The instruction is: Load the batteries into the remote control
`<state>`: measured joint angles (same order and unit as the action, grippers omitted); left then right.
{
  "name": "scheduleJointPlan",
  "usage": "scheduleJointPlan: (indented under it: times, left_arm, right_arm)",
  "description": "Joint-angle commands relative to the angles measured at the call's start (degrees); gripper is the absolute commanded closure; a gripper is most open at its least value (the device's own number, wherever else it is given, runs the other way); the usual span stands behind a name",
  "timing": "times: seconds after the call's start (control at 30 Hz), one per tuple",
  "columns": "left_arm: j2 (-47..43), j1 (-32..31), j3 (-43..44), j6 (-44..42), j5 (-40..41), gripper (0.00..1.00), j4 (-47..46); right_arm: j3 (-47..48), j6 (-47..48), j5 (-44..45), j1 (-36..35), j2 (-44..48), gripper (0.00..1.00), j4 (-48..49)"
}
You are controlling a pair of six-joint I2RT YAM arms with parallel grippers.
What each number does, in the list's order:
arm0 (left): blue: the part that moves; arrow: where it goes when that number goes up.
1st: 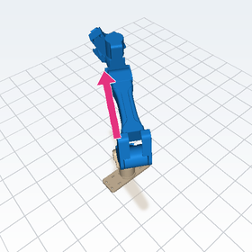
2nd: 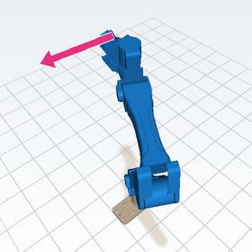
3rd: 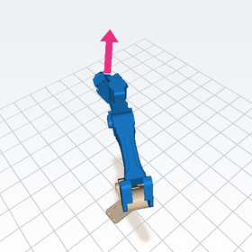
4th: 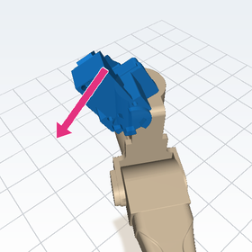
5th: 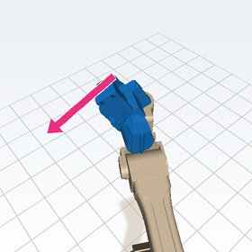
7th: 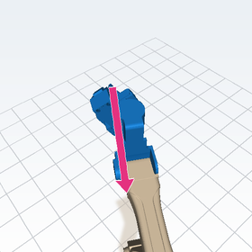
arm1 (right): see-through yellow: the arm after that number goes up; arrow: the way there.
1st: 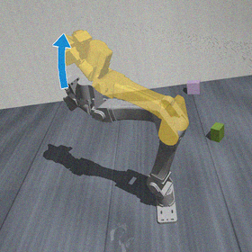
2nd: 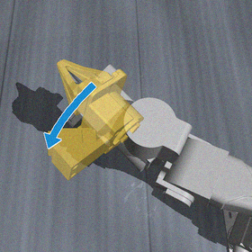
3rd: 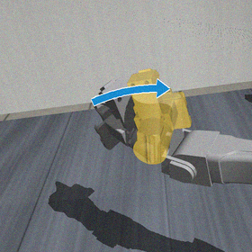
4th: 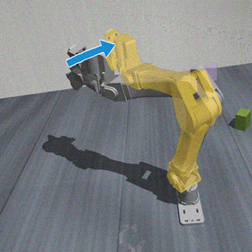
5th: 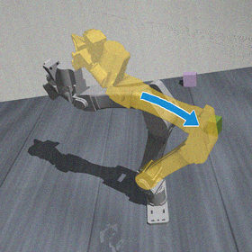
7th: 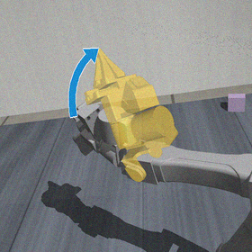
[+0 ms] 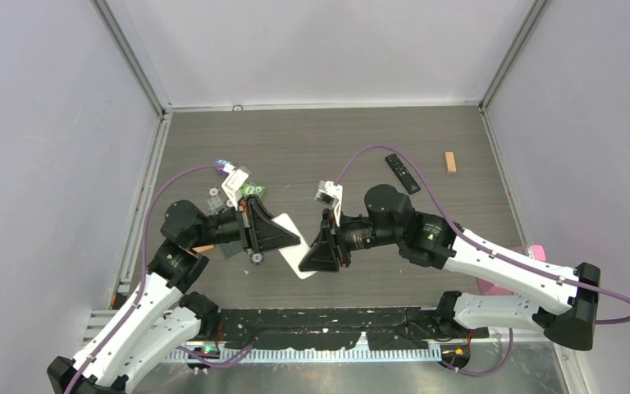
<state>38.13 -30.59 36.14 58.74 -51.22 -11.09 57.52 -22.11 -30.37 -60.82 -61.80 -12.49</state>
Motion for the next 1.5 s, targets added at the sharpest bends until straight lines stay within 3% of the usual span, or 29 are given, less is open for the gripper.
scheduleJointPlan:
  times: [0.0, 0.13, 0.2, 0.27, 0.37, 0.4, 0.43, 0.57, 0.67, 0.77, 0.97, 1.17, 1.33, 1.47]
  left_arm:
    - [-0.5, 0.1, 2.2, 0.5, -1.6, 1.0, -4.9]
    - [-0.6, 0.1, 2.1, 0.1, -1.9, 1.0, -4.9]
    - [-1.1, 0.1, 2.0, -0.6, -2.0, 0.91, -5.0]
    - [-2.0, 0.1, 1.8, -1.8, -1.2, 0.72, -4.1]
    - [-3.6, 0.1, 2.5, -5.9, 1.5, 0.28, 1.5]
    - [-4.1, 0.1, 3.4, -7.8, 3.9, 0.09, 6.5]
    - [-4.6, 0.1, 5.0, -10.1, 7.7, 0.02, 14.2]
    - [-4.6, 0.1, 14.3, -16.8, 31.2, 0.0, 45.3]
    - [-5.0, 0.1, 16.5, -17.3, 42.5, 0.0, 54.5]
    - [-7.0, 0.1, 16.2, -17.3, 44.0, 0.0, 55.0]
    - [-9.1, 0.1, 18.4, -18.5, 44.9, 0.0, 57.7]
    - [-9.7, 0.1, 18.5, -18.2, 44.1, 0.0, 59.3]
    - [-8.9, 0.1, 19.2, -18.2, 44.1, 0.0, 63.8]
    - [-8.5, 0.1, 19.0, -18.0, 43.8, 0.0, 65.4]
  right_arm:
    - [0.1, -1.1, 1.7, -0.1, -1.0, 0.76, 3.6]
    - [-0.1, -2.4, 2.8, -0.1, -1.0, 0.91, 3.3]
    - [-0.1, -2.7, 3.6, -0.1, -0.7, 0.94, 3.1]
    - [0.0, -3.3, 4.8, -0.1, -0.3, 0.95, 3.0]
    - [0.2, -3.6, 7.0, -0.1, 0.6, 0.95, 2.6]
    - [0.2, -3.5, 9.0, 0.0, 0.9, 0.95, 1.6]
    - [0.3, -3.1, 10.1, 0.2, 1.5, 0.95, 0.8]
    - [1.6, -2.2, 21.6, 3.4, 1.9, 0.95, -9.3]
    - [3.4, -0.3, 37.5, 5.7, -0.7, 0.95, -18.9]
    - [4.8, 3.3, 55.2, 8.7, -4.9, 0.95, -25.3]
    - [6.0, 9.9, 72.0, 16.9, -16.5, 0.95, -24.7]
    - [7.3, 20.6, 79.7, 21.3, -30.2, 0.95, -15.8]
    - [7.5, 33.3, 80.7, 23.2, -36.7, 0.95, -6.2]
    - [9.9, 36.7, 80.8, 24.6, -42.5, 0.94, -5.0]
